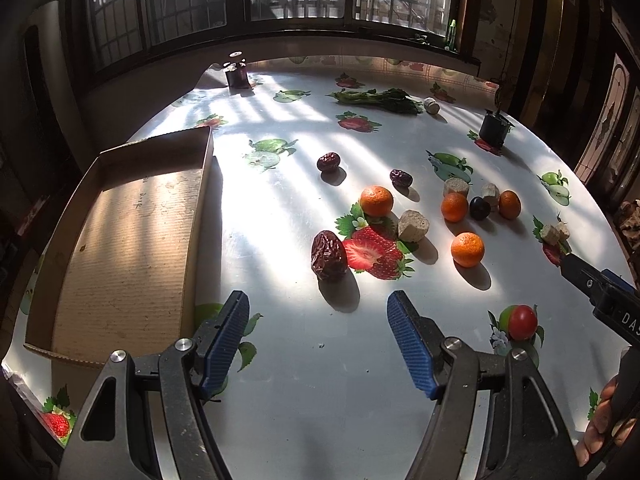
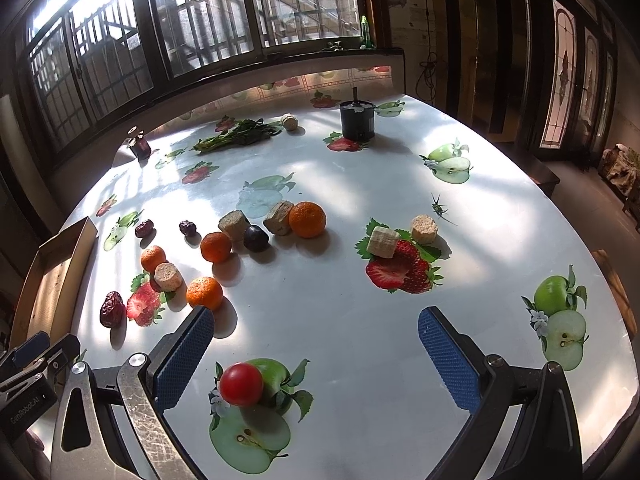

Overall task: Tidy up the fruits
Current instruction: 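Reach both grippers toward the fruit on the table, then grasp the red date with the left gripper while the right grasps the cherry tomato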

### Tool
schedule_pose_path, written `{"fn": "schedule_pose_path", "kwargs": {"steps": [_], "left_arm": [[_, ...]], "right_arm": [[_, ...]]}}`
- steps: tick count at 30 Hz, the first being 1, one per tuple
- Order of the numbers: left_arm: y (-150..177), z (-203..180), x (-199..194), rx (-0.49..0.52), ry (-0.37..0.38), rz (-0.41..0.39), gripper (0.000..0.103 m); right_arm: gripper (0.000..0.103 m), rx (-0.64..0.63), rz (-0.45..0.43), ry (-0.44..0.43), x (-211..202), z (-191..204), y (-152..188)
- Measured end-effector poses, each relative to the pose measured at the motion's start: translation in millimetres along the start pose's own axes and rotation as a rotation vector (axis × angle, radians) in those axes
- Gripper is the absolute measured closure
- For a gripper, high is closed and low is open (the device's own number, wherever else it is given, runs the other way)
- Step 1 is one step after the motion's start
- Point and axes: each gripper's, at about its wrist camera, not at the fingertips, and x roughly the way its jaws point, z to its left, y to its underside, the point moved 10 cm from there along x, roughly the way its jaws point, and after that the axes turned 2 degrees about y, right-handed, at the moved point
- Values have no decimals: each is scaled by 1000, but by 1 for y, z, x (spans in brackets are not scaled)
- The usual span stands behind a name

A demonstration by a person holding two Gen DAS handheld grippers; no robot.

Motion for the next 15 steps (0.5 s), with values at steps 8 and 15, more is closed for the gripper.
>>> {"fn": "schedule_pose_path", "kwargs": {"steps": [8,15], "left_arm": [[-7,21,8,-42,-3,24,32],[-16,28,17,-50,24,51,32]], "right_arm": [[1,-99,54,-45,6,15,10],[14,-157,135,-134,11,35,28]]}}
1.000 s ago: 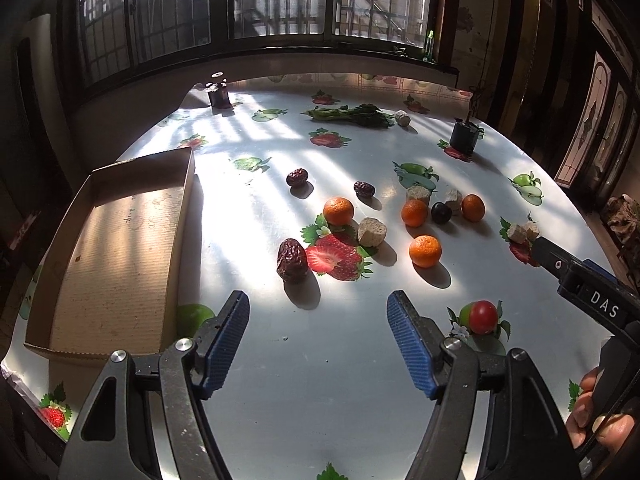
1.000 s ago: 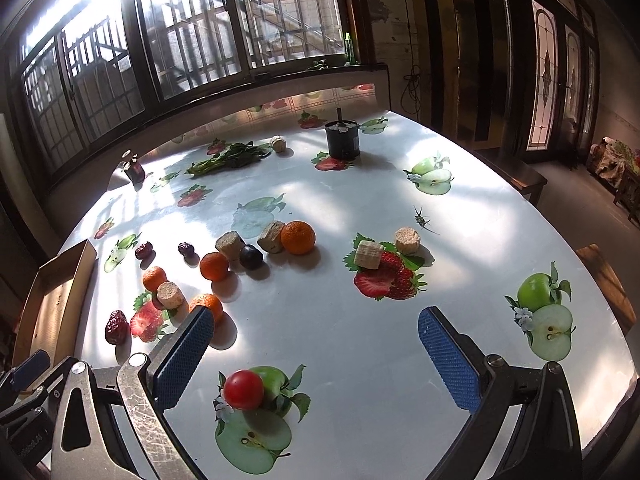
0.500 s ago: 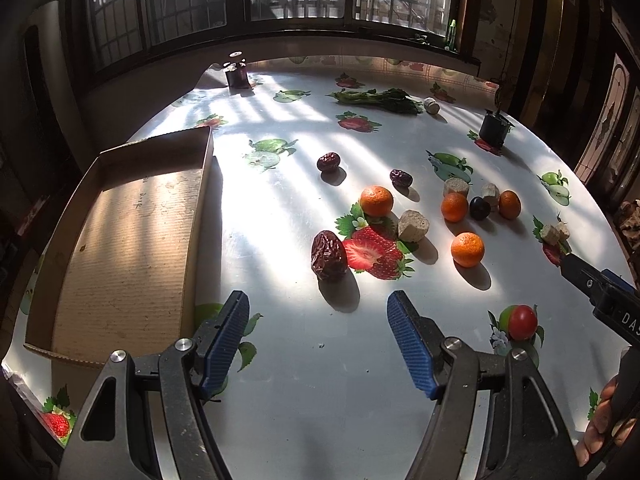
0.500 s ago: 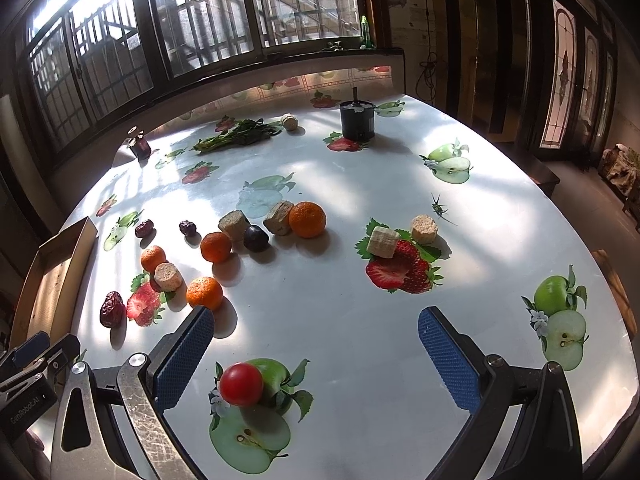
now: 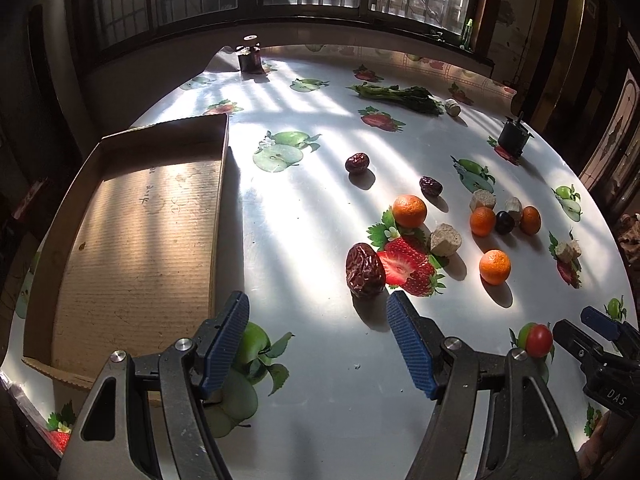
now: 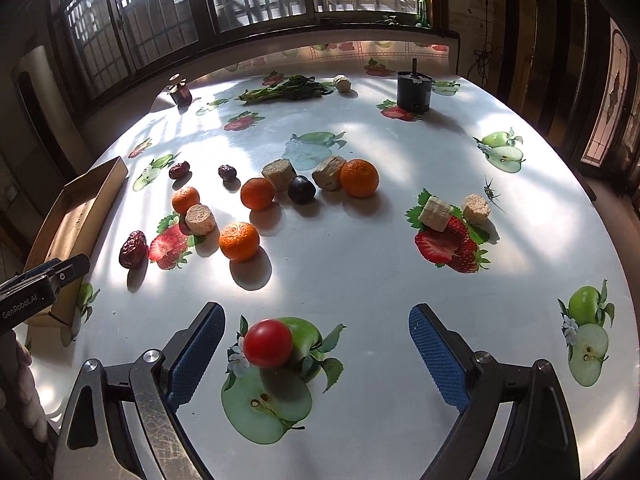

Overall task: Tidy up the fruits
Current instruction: 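Grasp the red date with the left gripper while the right grasps the cherry tomato, then carry the date and tomato into the cardboard tray and open both grippers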

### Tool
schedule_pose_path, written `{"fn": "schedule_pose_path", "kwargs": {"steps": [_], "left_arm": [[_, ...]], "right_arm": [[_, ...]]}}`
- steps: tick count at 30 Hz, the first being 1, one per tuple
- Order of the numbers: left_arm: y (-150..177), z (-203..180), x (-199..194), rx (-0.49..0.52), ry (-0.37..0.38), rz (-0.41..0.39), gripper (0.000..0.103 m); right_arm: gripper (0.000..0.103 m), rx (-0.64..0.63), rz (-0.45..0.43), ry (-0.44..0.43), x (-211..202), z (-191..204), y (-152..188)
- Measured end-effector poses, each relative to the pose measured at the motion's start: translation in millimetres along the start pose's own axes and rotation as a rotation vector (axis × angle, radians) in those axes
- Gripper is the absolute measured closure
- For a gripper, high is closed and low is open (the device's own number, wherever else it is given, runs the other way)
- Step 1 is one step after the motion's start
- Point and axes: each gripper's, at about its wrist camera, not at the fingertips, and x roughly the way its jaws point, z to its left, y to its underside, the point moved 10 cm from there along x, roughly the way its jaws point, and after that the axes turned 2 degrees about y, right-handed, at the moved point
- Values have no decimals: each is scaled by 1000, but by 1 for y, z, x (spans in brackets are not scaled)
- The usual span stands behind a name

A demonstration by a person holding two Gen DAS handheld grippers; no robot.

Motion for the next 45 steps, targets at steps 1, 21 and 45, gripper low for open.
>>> {"fn": "schedule_pose_path", "kwargs": {"steps": [1,21,45], "left_arm": [[-3,-2,3,5,9,7,32],[-10,-35,74,161,9,73,77],[-6,127,-51,-129,-82,-113,77]], "right_arm": [[20,-5,14,-17,2,4,1],[48,-118,123,2,30,25,19],[70,-252,11,-311,-42,160,-16]]}}
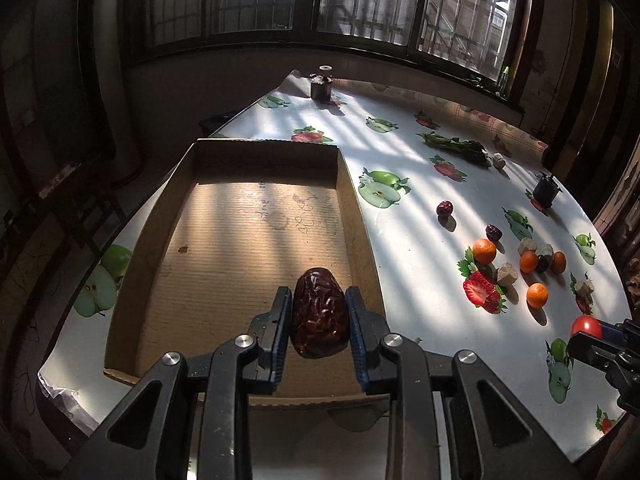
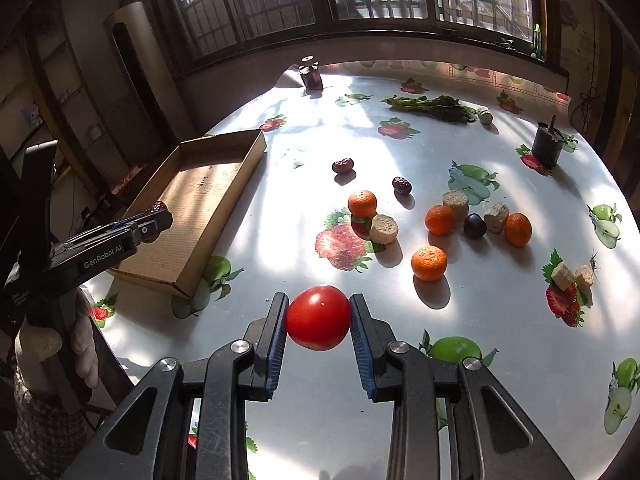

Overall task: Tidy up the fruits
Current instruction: 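Carry the date and tomato into the cardboard tray and open both grippers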

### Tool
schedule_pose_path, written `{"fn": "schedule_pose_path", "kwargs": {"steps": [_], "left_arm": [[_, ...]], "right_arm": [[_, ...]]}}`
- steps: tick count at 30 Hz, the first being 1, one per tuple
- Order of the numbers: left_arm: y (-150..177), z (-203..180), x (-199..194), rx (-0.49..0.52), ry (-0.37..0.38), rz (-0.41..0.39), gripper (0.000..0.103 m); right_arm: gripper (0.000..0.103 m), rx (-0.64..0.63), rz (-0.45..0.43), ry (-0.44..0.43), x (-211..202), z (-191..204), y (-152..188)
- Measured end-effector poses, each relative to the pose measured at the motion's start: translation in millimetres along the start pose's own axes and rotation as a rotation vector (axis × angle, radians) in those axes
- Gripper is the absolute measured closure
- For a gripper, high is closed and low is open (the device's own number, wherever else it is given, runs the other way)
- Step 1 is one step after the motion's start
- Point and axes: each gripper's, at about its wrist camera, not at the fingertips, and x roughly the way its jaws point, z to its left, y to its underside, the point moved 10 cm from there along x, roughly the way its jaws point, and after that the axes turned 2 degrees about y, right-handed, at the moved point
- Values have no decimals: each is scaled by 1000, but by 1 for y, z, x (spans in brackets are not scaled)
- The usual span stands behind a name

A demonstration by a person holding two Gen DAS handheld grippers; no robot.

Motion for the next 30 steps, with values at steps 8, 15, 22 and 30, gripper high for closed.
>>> {"fn": "schedule_pose_path", "kwargs": {"steps": [8,15,22,30], "left_arm": [[9,92,23,-90,-150,67,77],[30,124,39,-124,-164,116,76],[32,131,44,-121,-172,110,76],[23,122,40,-116,-139,96,76]], "right_arm": [[70,-107,62,-186,68,114,-40],[70,-116,167,-205,135,158,-33],[69,-137,223,-167,161,165,-20],[69,-166,200,-141,162,172,-19]]}}
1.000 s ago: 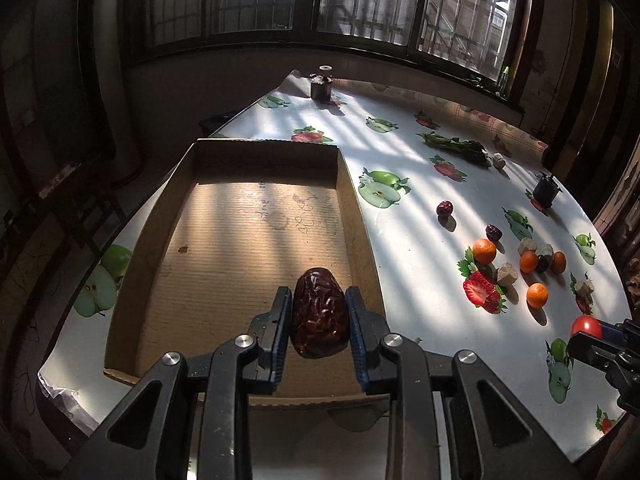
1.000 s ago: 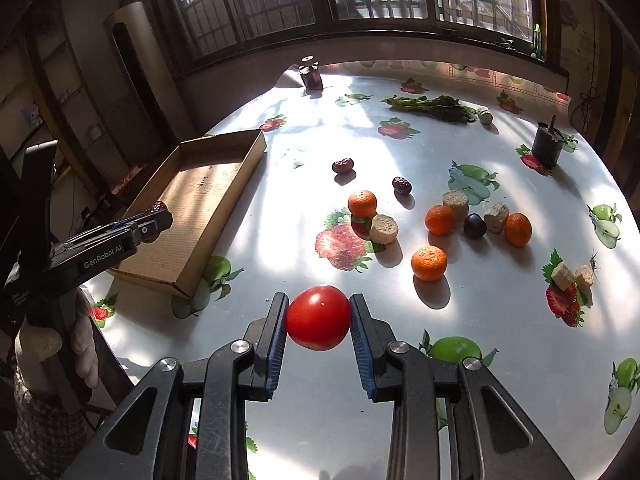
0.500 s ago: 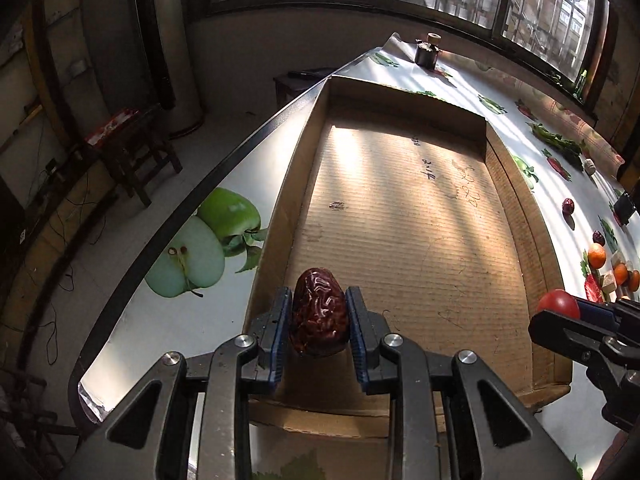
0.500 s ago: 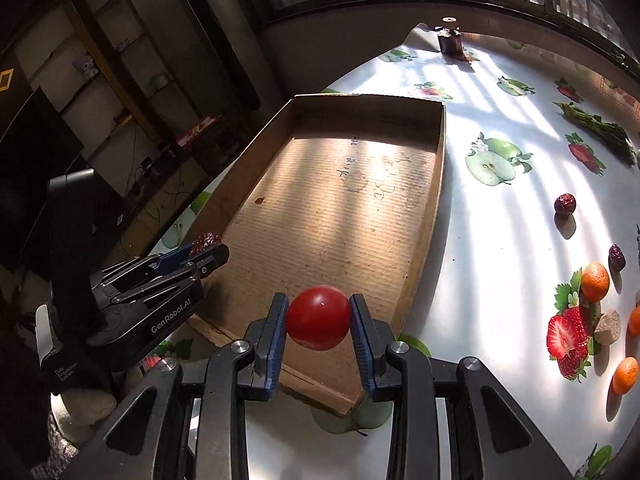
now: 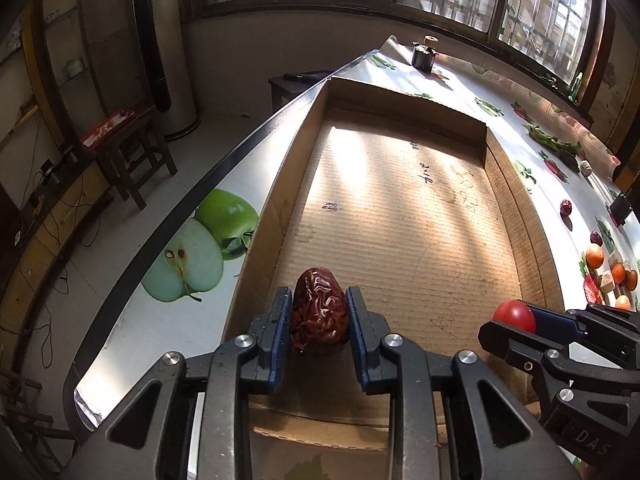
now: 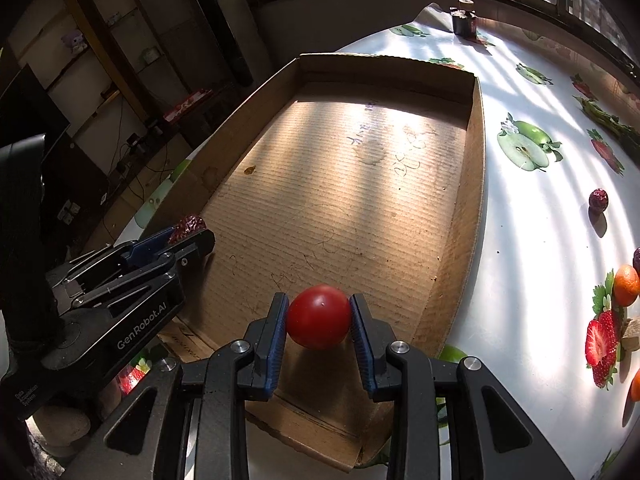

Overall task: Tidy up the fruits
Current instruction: 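Carry the date and tomato into the cardboard tray and open both grippers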

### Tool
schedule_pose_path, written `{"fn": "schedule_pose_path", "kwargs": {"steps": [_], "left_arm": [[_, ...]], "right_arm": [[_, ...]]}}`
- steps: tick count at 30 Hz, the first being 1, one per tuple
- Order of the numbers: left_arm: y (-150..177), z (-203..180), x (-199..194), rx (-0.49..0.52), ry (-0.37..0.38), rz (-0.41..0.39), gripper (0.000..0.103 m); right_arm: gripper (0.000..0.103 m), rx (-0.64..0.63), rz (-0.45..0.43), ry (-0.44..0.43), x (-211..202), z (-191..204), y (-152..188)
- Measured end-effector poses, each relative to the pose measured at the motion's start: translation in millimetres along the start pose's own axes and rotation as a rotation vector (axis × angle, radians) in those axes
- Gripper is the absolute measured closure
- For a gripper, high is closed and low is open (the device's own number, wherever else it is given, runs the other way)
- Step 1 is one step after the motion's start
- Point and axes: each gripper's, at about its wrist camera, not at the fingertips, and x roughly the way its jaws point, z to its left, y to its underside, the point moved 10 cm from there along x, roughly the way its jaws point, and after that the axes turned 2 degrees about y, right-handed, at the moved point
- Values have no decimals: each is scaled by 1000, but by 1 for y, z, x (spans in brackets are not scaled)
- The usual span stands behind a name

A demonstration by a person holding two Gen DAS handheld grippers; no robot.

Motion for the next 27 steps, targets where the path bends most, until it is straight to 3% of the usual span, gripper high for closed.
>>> {"fn": "schedule_pose_path", "kwargs": {"steps": [4,8,13,20,27], "left_arm": [[-31,-13,-17,-24,123,14,77],[-88,-21,-20,21,94,2,77],[-144,-28,43,46,37,45,77],[-142,-32,119,-3,36,157,77],[-145,-32,123,35,-4,122,76]], "right_arm": [[69,0,-26,12,-10,-5,-17],[69,18,-80,34,-24,-24,-63],[69,65,-94,72,4,-61,-123],[69,118,-38,81,56,-88,-140],[69,99,-15,98,71,-89,-139]]}}
